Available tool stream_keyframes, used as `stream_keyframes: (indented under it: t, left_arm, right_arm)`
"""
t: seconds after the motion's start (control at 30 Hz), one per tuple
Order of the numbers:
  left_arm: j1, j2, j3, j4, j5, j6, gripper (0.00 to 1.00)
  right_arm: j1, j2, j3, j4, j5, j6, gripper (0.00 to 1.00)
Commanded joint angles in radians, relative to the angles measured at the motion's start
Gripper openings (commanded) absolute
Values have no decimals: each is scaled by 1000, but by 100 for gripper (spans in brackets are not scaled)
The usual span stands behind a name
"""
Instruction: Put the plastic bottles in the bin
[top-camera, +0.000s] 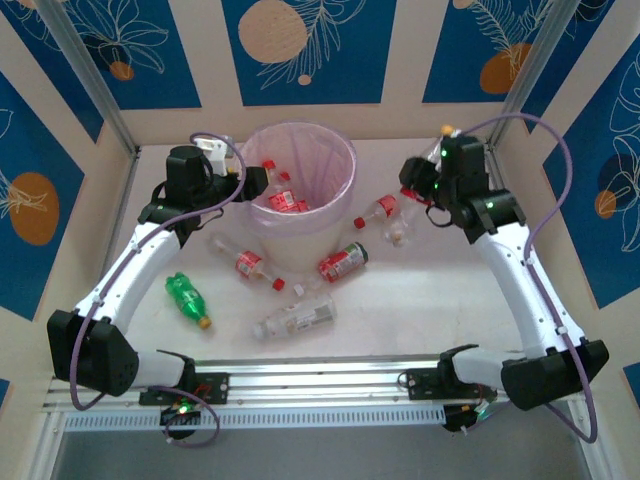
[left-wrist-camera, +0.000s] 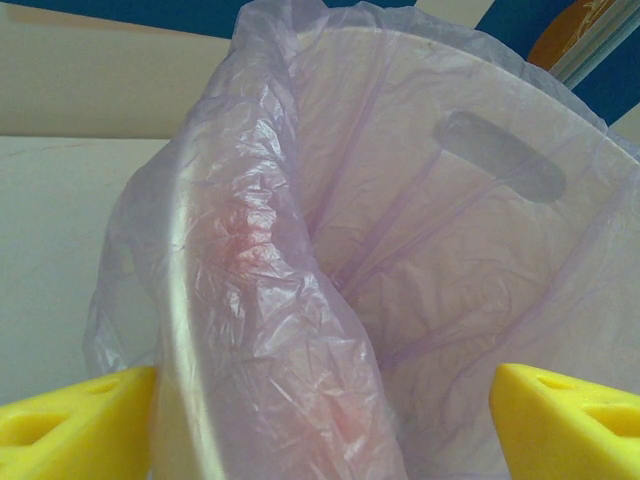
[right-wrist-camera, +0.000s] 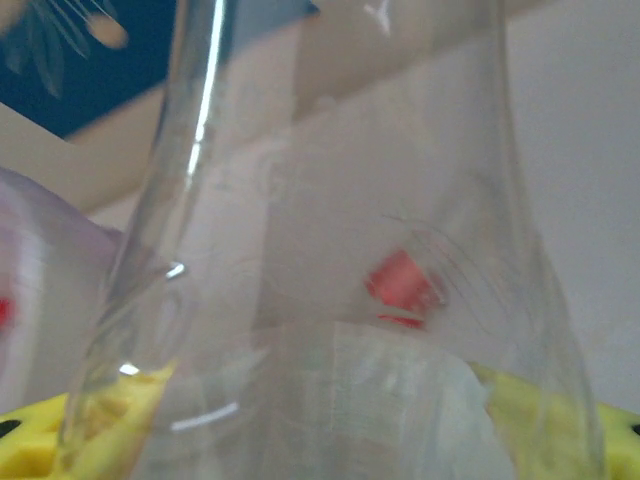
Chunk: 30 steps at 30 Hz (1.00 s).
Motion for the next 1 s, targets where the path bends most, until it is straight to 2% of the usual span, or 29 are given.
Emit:
stream_keyframes:
  t: [0.0, 0.17, 0.4, 0.7, 0.97]
  left_arm:
    - [-36, 46, -41, -163, -10, 76, 84]
    - [-36, 48, -42, -164, -13, 79, 84]
    - [-38, 46, -41, -164, -15, 82, 84]
    - [-38, 39, -41, -165, -16, 82, 84]
    - [-38, 41, -42, -164, -16, 80, 84]
  right_arm:
    - [12, 38, 128, 87, -70, -28, 58]
    - [103, 134, 315, 136, -107, -32, 58]
    - [209, 306, 462, 166, -136, -20, 58]
    - [332, 639, 775, -7, -190, -111, 57]
    - [388, 770, 800, -69, -226, -170, 53]
